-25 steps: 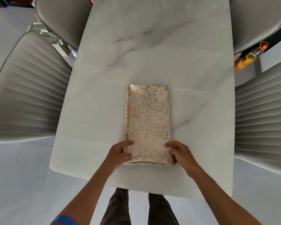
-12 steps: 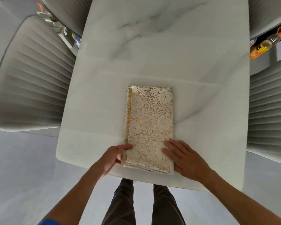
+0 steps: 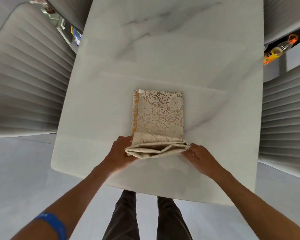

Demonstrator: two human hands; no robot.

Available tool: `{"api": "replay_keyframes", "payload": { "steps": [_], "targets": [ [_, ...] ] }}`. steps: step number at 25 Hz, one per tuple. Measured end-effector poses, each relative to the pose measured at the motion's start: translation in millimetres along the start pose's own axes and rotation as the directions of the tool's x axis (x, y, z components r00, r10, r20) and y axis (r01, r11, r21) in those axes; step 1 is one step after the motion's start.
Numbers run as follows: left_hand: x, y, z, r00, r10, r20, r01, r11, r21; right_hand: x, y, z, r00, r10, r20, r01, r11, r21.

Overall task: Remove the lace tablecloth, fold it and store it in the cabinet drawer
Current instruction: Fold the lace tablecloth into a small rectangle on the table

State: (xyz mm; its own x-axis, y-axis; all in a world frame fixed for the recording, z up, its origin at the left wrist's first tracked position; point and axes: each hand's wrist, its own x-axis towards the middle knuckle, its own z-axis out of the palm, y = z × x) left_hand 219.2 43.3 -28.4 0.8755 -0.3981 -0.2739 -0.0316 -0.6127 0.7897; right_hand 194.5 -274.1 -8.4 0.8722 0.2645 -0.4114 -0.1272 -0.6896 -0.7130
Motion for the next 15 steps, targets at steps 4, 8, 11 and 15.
{"api": "replay_keyframes", "payload": {
  "steps": [4,8,11,15],
  "targets": [
    [10,1,10,0.907,-0.402,-0.125,0.345,0.880,-0.325,33,-12,2,0.958,0.282,-0.058,-0.258,0.931,0.259],
    [28,11,15,0.819,-0.507,-0.269,0.469,0.861,-0.197,46,-14,15,0.881,0.445,-0.157,-0.377,0.865,0.332],
    [32,11,18,0.804,-0.519,-0.288,0.497,0.854,-0.151,50,-13,14,0.846,0.515,-0.138,-0.416,0.800,0.432],
    [32,9,18,0.802,-0.516,-0.302,0.497,0.856,-0.143,50,-16,19,0.860,0.483,-0.163,-0.412,0.848,0.334]
  ]
}}
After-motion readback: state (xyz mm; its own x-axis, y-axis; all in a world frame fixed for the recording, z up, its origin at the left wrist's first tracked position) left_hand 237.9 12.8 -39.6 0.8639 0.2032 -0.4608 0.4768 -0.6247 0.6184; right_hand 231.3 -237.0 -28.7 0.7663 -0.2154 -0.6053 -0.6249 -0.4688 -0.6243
